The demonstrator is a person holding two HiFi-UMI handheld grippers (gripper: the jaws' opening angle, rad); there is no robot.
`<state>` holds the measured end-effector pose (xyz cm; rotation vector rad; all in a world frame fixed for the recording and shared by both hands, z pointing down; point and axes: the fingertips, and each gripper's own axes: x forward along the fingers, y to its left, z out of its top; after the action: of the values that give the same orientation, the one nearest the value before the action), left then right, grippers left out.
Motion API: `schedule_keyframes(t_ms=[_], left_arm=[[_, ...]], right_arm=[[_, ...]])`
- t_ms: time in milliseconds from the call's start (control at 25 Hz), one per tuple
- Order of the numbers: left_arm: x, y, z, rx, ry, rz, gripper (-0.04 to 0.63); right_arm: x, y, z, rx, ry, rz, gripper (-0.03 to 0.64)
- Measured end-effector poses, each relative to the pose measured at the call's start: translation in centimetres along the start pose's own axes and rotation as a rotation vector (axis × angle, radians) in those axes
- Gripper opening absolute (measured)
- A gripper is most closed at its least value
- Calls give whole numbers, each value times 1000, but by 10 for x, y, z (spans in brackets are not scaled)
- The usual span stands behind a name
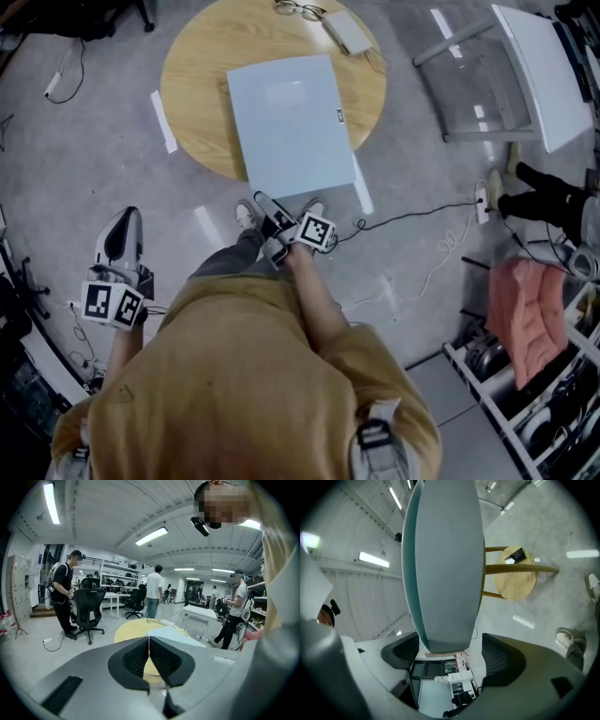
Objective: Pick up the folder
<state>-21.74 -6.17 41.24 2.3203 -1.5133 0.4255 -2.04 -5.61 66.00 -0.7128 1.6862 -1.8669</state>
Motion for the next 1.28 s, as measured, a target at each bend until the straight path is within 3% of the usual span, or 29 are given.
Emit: schedule_keyframes(t_ms=[560, 920, 1280], left_arm=[[-8, 15, -13, -14, 41, 22, 6], [-2, 16, -16, -28, 39, 7, 6], [-4, 21, -24, -53, 47, -4, 6]], right_arm=[[30, -4, 12, 79, -100, 35, 376], [32, -1, 9, 8, -95, 9, 359], [13, 6, -11, 8, -84, 0, 310]])
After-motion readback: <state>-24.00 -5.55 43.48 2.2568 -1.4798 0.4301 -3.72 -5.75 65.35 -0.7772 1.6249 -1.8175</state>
